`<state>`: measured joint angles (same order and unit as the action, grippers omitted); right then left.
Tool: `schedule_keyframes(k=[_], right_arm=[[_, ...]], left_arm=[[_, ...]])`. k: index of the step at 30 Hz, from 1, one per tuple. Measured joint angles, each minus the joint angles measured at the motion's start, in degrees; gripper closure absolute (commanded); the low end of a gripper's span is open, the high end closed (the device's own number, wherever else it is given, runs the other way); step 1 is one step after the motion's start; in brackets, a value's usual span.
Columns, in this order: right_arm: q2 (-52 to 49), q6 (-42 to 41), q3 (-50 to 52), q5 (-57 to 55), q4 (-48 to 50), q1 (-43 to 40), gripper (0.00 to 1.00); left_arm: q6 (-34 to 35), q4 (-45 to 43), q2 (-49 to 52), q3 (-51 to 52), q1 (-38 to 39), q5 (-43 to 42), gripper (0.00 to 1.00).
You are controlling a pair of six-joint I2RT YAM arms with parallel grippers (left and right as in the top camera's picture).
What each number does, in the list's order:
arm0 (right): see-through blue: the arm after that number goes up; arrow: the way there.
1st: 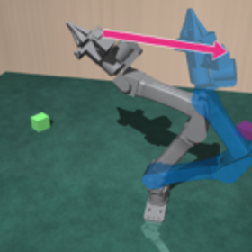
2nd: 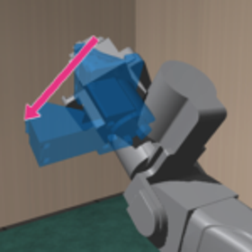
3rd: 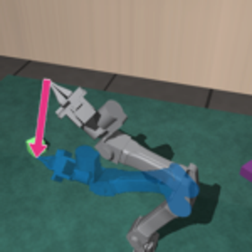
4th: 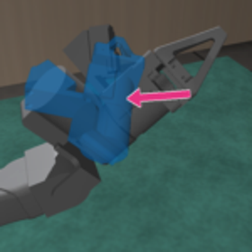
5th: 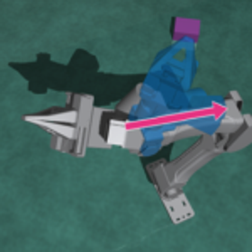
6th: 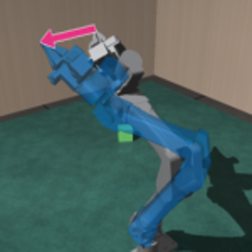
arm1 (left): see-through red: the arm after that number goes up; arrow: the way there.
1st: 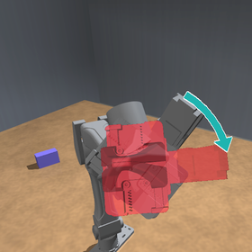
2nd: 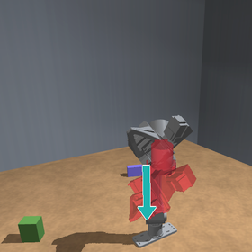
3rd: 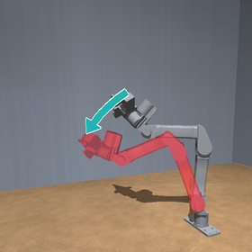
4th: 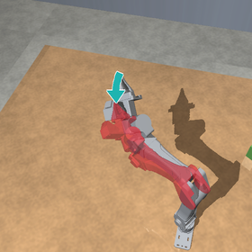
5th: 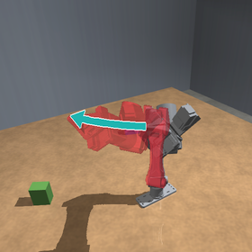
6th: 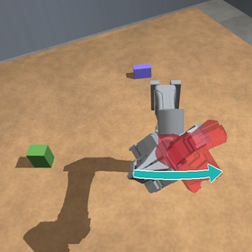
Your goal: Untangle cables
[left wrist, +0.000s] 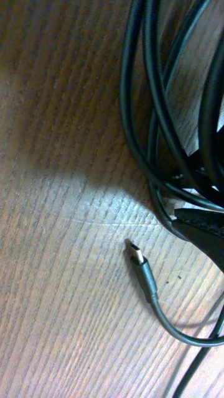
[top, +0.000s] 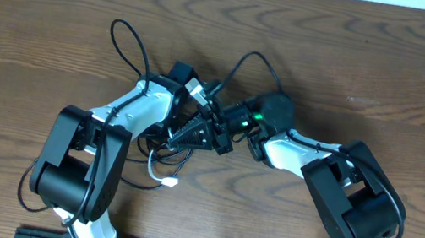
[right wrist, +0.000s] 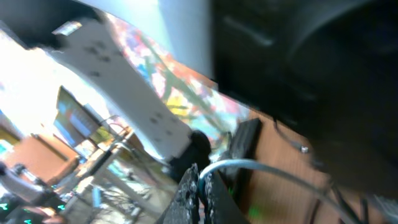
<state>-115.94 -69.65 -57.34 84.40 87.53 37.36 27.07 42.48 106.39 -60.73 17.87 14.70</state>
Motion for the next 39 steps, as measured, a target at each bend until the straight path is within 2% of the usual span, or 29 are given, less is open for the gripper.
schedule_keyframes(k=[5,15,17,26,29,31,33,35,36,38,39], right_arm=[[0.3,-8.8,-0.2,0.0,0.4,-1.2,0.99],[0.3,-19.2,-0.2,-0.4,0.5,-5.9,0.98],[0.3,-19.8,-0.2,-0.5,0.5,-5.9,0.89],[0.3,-21.5,-0.2,-0.9,0.5,-4.5,0.91],[0.3,-21.5,-0.2,-0.9,0.5,-3.7,0.86],[0.3,-21.6,-0.2,-0.8,0.5,-3.5,0.95],[0.3,-21.8,-0.2,-0.6,0.5,-3.5,0.96],[0.3,-22.2,-0.2,0.3,0.5,-3.6,0.9],[0.3,-22.3,-0.2,1.2,0.5,-3.8,0.83],[0.3,-22.4,-0.2,2.6,0.5,-4.0,0.78],[0.3,-22.5,-0.2,3.1,0.5,-4.1,0.71]], left_arm=[[0.0,0.0,0.0,0.0,0.2,0.3,0.8],[0.0,0.0,0.0,0.0,0.2,0.3,0.8],[0.0,0.0,0.0,0.0,0.2,0.3,0.8],[0.0,0.0,0.0,0.0,0.2,0.3,0.8],[0.0,0.0,0.0,0.0,0.2,0.3,0.8],[0.0,0.0,0.0,0.0,0.2,0.3,0.8],[0.0,0.0,0.0,0.0,0.2,0.3,0.8],[0.0,0.0,0.0,0.0,0.2,0.3,0.8],[0.0,0.0,0.0,0.0,0.2,0.4,0.8],[0.0,0.0,0.0,0.0,0.2,0.4,0.8],[0.0,0.0,0.0,0.0,0.2,0.4,0.8]])
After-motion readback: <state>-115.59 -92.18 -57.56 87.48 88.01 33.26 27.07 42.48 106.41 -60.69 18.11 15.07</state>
